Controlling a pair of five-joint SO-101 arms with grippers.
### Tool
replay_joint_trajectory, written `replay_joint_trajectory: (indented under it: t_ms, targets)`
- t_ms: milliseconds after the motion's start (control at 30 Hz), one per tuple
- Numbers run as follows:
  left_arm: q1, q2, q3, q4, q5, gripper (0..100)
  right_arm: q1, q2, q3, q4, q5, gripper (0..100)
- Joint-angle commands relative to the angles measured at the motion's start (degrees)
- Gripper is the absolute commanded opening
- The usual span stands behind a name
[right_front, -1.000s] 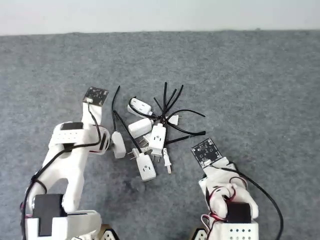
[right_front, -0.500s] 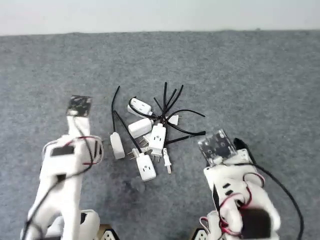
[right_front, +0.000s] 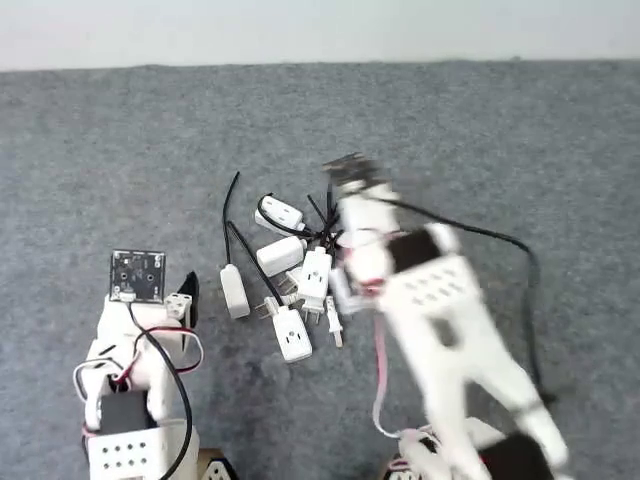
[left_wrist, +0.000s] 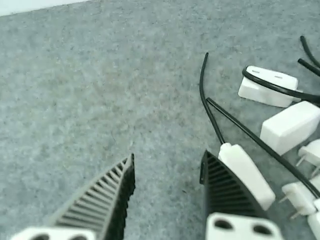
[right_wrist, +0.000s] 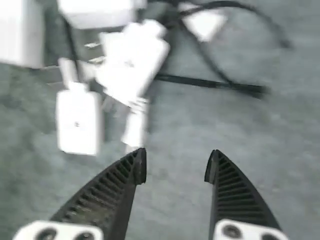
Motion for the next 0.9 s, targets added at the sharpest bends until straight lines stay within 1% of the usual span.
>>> replay_joint_trajectory:
  t_ms: [0,100,233,333,433,600,800,867]
  targets:
    - [-0.09,-1.41,-0.66,-0.09,-0.79,20,-9.89,9.10,-5.36,-8.04,-10.99,20.8]
    - [-0.26,0.53,-0.84,-1.67,-0.79,20,-12.26,14.37,-7.65,-15.78,-12.66,20.6]
    - [-0.35,4.22,-1.10,-4.31,-0.79,20,-12.26,21.76,-10.73,-23.52,-16.70,20.6]
    - [-0.44,7.56,-2.42,-5.19,-0.79,20,-12.18,28.00,-13.01,-25.27,-20.84,20.6]
    - [-0.53,10.90,-4.09,-5.36,-0.79,20,-12.18,34.15,-16.26,-25.19,-21.80,20.6]
    - [-0.53,13.63,-5.41,-5.45,-0.79,20,-12.00,41.80,-21.19,-24.75,-21.36,20.6]
    - [-0.53,12.84,-5.41,-4.92,-0.79,20,-10.33,46.02,-23.47,-23.34,-11.96,20.6]
    - [-0.53,12.84,-5.41,-4.92,-0.79,20,-9.45,46.29,-23.56,-22.99,-9.93,20.6]
